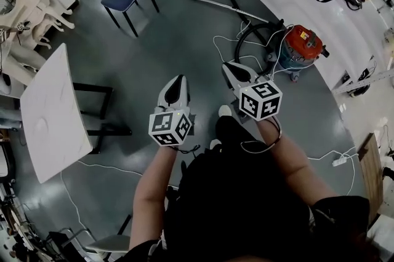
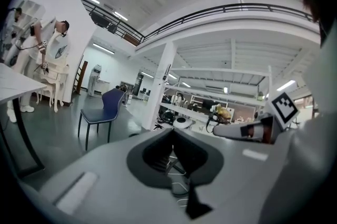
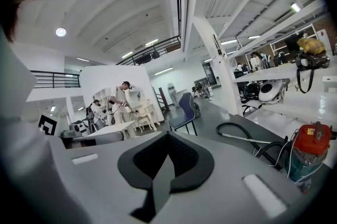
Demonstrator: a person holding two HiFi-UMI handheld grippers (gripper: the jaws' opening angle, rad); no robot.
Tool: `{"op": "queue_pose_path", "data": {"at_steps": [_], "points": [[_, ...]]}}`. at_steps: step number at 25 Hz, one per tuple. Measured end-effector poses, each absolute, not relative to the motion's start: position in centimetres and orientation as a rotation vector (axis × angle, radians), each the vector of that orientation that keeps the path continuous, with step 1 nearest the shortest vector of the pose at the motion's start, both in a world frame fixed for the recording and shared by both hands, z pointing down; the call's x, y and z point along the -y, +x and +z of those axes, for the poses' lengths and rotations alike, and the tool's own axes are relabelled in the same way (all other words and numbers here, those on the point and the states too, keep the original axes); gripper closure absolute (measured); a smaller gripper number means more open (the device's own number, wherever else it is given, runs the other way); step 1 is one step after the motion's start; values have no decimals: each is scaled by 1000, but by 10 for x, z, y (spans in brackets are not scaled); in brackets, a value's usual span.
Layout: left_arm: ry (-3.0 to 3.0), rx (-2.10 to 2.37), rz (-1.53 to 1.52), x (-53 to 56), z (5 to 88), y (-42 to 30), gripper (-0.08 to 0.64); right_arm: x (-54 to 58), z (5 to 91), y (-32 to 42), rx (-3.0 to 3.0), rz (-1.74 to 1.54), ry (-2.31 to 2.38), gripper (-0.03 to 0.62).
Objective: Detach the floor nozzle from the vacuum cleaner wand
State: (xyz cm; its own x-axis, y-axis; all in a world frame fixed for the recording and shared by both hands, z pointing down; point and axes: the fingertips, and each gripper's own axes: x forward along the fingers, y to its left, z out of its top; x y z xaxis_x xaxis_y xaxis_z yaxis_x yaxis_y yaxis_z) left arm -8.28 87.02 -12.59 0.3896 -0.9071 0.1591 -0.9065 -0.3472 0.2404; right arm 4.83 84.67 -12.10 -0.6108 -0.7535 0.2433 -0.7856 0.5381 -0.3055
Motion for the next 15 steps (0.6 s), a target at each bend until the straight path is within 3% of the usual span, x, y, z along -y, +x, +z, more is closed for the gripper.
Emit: {"op": "queue_pose_path", "data": {"at_steps": [15], "points": [[2342, 1616, 22, -724, -127, -90, 549, -698, -120, 31, 2692, 602, 1275, 595]]}}
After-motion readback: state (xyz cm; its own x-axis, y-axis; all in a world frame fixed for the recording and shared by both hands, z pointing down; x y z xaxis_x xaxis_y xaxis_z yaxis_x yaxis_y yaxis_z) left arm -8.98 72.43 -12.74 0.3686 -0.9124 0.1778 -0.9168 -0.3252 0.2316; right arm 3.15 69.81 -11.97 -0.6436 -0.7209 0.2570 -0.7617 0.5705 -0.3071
